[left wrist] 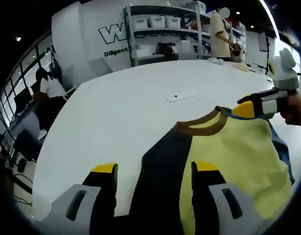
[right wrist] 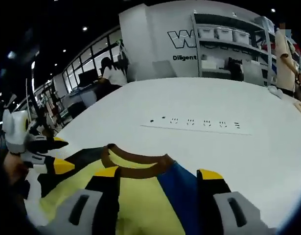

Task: Fold the garment on the visible template until the final outline fits inside the template.

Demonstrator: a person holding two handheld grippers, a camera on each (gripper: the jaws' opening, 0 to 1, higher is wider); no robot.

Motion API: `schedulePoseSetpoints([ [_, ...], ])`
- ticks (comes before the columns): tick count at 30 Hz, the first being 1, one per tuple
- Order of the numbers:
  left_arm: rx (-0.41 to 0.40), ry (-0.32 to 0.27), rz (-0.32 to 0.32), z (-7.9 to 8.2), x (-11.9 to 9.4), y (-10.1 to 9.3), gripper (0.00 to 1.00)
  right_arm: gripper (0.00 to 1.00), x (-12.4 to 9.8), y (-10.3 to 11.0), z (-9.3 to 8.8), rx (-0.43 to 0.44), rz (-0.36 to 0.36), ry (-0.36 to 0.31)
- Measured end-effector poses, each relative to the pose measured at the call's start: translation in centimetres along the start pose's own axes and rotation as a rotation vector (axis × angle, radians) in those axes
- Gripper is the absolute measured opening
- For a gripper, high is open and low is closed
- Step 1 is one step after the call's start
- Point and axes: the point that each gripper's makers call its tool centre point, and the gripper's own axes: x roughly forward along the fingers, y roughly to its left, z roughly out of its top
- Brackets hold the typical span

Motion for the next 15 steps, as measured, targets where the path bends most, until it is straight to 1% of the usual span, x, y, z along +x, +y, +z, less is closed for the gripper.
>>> schedulePoseSetpoints([
  [1,-0.021,-0.008,-0.001,0.2,-0.4,-0.2,0.71,0.74,-0.3,0.5,0.2,-0.010,0.013,-0.013],
  [3,-0.036,-0.026,-0.015,0.5,-1.1,-0.8,0.75,0.78,-0.9,1.2,0.2,-0.020,0.025,-0.012],
  [5,-0.035,-0.046,-0.025,0.6,-1.8,-1.4,0.82,0.84,-1.6,2.1,0.4,-0.039,0.047,-0.031],
  [6,-0.035,-0.049,-0.026,0.6,-2.0,-1.7,0.85,0.88,-1.8,2.4,0.4,-0.044,0.054,-0.035],
  [8,-0.033,-0.048,-0.029,0.4,-2.4,-2.0,0.92,0.92,-2.4,3.2,0.3,-0.048,0.075,-0.037],
  [12,-0.034,-0.052,-0.047,0.2,-3.2,-2.6,0.99,0.95,-3.7,4.6,-0.2,-0.051,0.116,-0.039],
  [15,-0.030,-0.051,-0.052,-0.2,-4.1,-3.2,0.99,0.99,-4.6,5.5,-0.6,-0.052,0.144,-0.040],
])
